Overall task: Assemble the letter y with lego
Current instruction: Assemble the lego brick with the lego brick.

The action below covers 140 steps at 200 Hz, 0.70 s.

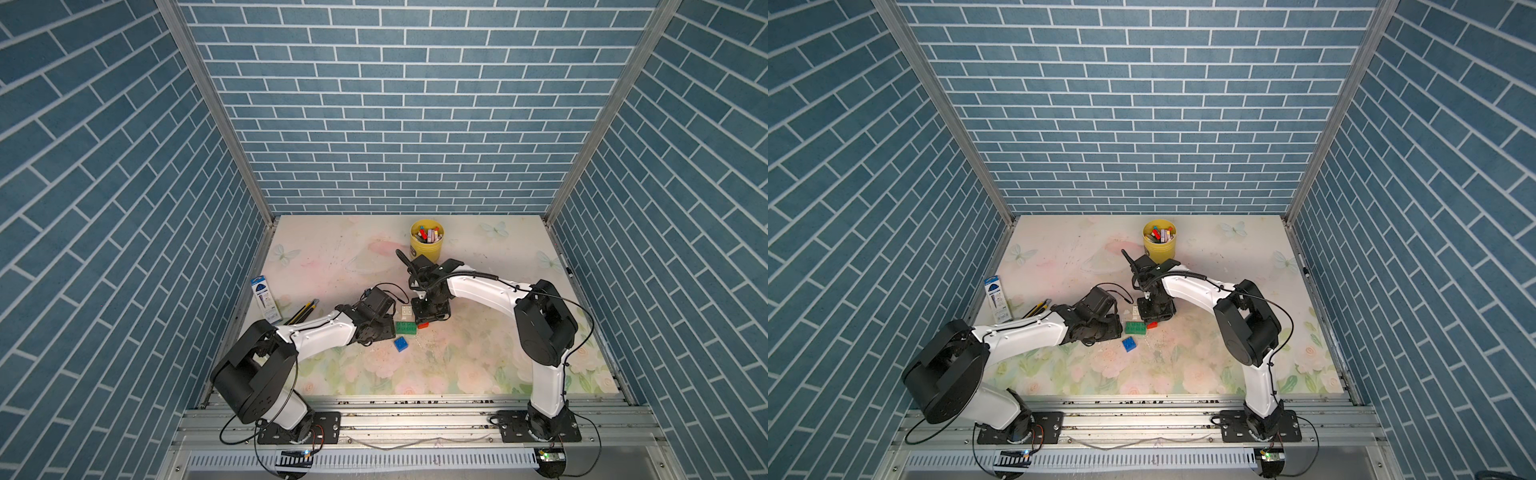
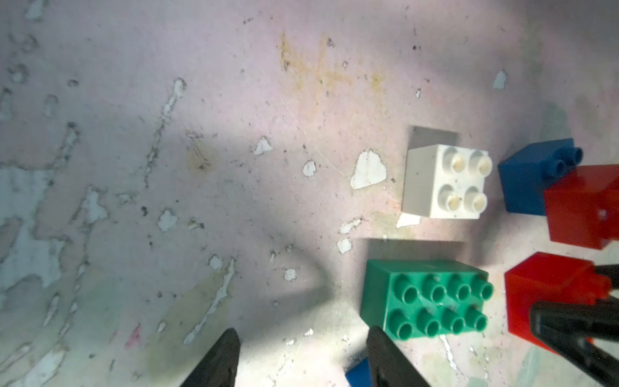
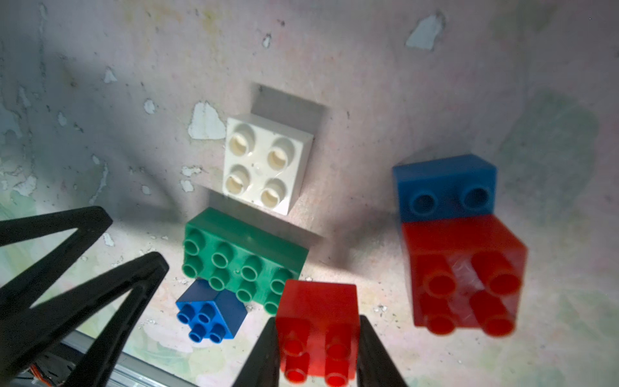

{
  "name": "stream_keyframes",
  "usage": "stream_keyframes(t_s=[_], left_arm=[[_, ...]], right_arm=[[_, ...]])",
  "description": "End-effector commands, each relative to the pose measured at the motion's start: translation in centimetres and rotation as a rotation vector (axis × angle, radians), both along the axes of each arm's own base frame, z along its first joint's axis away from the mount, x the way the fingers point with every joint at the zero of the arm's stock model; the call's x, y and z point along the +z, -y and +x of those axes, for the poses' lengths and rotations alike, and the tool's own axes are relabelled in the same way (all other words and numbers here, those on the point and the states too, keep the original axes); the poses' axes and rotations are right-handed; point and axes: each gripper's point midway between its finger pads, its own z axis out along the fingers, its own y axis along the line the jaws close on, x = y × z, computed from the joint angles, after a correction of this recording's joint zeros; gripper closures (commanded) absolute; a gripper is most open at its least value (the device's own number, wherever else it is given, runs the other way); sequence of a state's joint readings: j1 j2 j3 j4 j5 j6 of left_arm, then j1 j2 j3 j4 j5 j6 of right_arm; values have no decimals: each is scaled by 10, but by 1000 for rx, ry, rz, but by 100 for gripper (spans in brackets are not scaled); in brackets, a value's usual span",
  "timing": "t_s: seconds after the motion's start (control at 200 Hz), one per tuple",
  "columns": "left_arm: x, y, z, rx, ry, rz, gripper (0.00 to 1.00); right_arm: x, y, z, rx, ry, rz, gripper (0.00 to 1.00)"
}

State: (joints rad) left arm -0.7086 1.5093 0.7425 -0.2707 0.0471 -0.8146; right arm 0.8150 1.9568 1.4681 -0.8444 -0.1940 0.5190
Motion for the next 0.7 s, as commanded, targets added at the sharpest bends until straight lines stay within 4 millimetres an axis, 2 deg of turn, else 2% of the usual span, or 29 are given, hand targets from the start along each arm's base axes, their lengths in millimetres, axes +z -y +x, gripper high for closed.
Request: stream_keyframes(t_s=[0.0,0.24,0.315,0.34,0.695], left_arm=[[-5,-1,-7,-8,-18,2,37],[1,-19,-11,19,7,55,36],[9,-20,-9,26,29,43,36],[3,-25,-15,28,18,54,36],[-1,-36,-24,29,24,64,35]], right_arm=[[9,-3,-3,-49,-16,25,70],[6,-7,-4,-84,-49,32,70],[4,-5,-4,-100,-49,19,70],[4,-4,-5,-105,-51,17,70],[-8,-10,-5,-143,-73,-3,70]])
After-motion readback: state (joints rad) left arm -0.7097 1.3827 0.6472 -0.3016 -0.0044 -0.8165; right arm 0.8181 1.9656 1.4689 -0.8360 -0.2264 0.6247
